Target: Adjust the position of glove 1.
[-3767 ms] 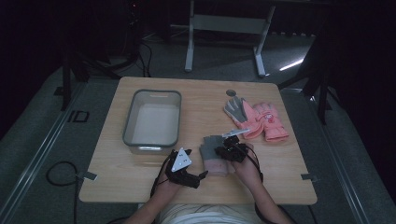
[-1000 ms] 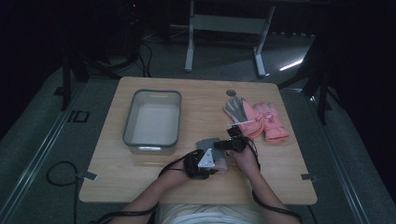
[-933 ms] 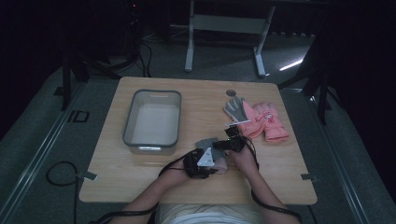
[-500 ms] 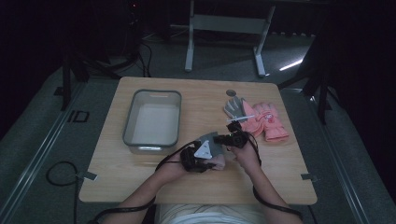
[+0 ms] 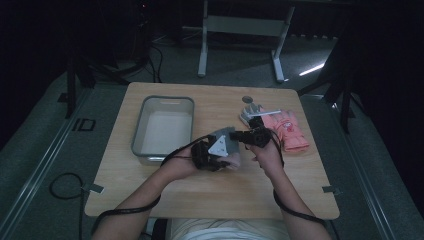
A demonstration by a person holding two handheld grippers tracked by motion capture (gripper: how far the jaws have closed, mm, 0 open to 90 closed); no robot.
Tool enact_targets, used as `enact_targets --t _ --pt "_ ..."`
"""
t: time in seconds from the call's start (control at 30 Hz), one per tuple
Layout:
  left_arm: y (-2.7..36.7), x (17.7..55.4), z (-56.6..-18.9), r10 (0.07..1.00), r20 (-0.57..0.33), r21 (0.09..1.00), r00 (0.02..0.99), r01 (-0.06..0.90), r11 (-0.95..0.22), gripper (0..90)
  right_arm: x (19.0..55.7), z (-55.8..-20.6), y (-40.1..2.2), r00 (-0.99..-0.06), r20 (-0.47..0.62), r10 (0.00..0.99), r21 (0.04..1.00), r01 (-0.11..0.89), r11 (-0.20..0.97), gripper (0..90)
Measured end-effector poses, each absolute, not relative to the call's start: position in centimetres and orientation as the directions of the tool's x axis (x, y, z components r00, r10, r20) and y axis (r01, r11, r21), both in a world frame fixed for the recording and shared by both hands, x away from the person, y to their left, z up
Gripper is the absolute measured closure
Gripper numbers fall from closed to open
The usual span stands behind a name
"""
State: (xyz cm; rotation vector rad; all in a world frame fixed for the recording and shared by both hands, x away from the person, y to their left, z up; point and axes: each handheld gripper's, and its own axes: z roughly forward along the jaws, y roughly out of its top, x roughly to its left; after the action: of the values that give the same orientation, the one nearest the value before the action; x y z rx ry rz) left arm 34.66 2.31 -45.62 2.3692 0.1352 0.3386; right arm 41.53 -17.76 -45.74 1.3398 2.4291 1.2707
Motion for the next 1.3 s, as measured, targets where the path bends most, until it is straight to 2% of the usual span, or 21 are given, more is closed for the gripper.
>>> enact_targets --t 0.7,1.0,1.3 --pt "7.4 37.0 -41.4 0.261 0.231 0.674 0.937 0.040 -0.738 70.4 44.3 -40.9 -12.5 -0.677 0.233 0.698 0.746 0.585 0.318 77.2" --pt "10.5 37.8 -40.4 0.269 0.254 0.657 0.929 0.039 -0.753 70.3 45.5 -40.3 -9.2 -0.698 0.209 0.685 0.749 0.565 0.347 77.2" --pt "14.3 38.4 -40.7 0.305 0.260 0.654 0.916 0.064 -0.753 70.3 47.1 -40.1 -5.5 -0.716 0.240 0.656 0.745 0.569 0.348 77.2"
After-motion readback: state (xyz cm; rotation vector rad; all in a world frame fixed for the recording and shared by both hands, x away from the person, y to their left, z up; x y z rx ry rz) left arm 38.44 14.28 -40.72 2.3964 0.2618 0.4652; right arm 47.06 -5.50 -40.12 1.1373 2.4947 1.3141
